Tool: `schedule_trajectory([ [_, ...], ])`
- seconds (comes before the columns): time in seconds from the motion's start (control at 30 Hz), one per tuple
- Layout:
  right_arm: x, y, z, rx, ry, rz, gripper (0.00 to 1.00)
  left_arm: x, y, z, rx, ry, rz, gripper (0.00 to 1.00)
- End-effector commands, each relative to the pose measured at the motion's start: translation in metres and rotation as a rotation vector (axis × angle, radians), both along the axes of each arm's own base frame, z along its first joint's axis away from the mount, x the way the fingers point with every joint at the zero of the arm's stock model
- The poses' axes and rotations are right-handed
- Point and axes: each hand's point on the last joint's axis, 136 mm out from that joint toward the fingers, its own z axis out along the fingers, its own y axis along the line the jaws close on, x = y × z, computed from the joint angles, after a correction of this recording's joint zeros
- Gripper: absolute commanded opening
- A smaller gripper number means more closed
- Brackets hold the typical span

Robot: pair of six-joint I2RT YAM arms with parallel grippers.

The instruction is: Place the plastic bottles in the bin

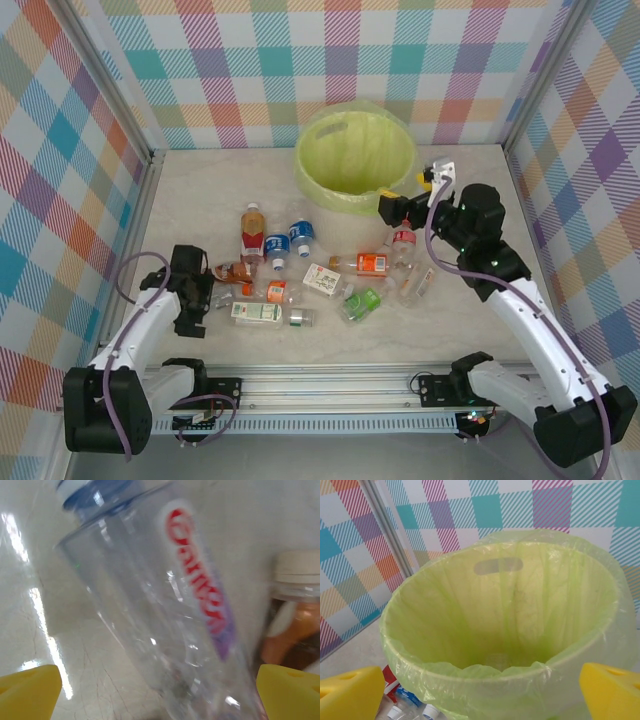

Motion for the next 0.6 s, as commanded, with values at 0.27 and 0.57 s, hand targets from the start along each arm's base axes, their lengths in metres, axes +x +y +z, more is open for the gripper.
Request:
schedule_trajectory([
  [0.27, -0.013, -0.012, 0.022, 0.036, -0.136, -0.039, 1.00, 0.015, 0.007, -0.035, -0.045, -0.118, 0.251, 0.66],
  [0.57, -0.005, -0.010, 0.007, 0.038, -0.110, -0.042, 1.00, 0.035, 0.019, -0.019, 0.053, -0.173, 0.170, 0.45],
])
